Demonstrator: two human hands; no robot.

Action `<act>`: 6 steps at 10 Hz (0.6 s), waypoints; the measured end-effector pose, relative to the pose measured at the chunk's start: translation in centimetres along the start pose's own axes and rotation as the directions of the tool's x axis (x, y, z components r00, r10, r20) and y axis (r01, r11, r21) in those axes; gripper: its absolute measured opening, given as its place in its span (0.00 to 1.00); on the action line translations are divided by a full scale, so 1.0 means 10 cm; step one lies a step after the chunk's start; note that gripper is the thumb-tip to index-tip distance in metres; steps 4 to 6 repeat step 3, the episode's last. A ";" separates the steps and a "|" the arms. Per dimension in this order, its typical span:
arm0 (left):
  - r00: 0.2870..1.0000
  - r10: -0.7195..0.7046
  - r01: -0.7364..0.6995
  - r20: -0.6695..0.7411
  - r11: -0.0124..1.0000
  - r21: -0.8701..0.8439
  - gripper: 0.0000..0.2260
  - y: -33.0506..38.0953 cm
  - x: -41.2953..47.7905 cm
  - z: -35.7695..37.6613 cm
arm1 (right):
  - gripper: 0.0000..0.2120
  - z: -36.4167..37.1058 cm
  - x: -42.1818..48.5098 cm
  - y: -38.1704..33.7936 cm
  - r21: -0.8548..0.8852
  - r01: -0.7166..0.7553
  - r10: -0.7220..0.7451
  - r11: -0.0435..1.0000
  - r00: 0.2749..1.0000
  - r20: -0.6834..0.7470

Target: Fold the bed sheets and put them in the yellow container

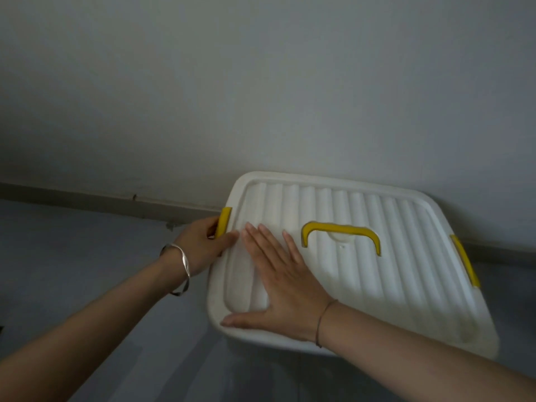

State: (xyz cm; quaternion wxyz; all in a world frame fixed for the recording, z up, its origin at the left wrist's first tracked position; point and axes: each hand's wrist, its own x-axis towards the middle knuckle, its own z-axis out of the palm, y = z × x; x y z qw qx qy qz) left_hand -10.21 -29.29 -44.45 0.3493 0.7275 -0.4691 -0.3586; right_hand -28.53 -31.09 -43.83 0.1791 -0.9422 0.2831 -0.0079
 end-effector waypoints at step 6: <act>0.968 0.056 -0.081 -0.243 0.993 -0.091 0.20 0.35 0.00 0.15 | 0.46 -0.71 0.18 0.05 0.044 -0.059 0.057 0.997 0.997 0.050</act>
